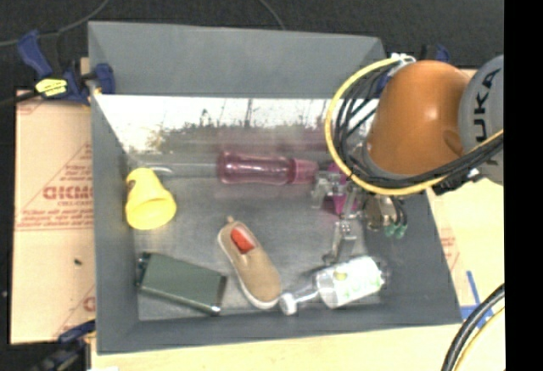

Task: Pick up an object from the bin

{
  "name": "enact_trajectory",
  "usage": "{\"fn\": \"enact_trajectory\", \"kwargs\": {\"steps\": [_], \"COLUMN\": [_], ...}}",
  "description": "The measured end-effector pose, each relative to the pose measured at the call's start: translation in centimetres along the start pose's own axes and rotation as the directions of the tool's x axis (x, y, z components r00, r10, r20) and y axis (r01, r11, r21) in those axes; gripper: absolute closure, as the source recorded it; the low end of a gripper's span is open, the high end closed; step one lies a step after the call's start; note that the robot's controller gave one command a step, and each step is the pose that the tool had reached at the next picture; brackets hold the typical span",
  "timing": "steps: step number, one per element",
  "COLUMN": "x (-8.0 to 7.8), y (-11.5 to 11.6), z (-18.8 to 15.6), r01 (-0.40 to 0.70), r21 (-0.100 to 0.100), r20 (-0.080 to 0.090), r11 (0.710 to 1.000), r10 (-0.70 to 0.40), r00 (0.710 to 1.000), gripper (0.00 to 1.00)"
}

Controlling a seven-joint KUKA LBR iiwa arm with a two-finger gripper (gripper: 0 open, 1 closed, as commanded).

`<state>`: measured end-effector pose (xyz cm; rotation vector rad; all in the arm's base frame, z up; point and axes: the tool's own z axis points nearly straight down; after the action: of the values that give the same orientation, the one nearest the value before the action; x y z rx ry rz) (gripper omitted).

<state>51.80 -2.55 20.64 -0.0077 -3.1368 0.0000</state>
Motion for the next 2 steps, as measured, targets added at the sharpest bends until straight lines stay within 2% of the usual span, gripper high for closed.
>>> {"fn": "enact_trajectory", "kwargs": {"steps": [1, 2], "x": [-0.2, 1.1], "y": [0.0, 8.0], "z": [-0.4, 7.3], "r01": [0.001, 0.008], "r21": [0.001, -0.004], "r20": [0.008, -0.006], "r11": [1.0, 1.0], "r10": [-0.001, -0.008], "r00": [1.0, 1.0], "gripper": [0.0, 0.0]}}
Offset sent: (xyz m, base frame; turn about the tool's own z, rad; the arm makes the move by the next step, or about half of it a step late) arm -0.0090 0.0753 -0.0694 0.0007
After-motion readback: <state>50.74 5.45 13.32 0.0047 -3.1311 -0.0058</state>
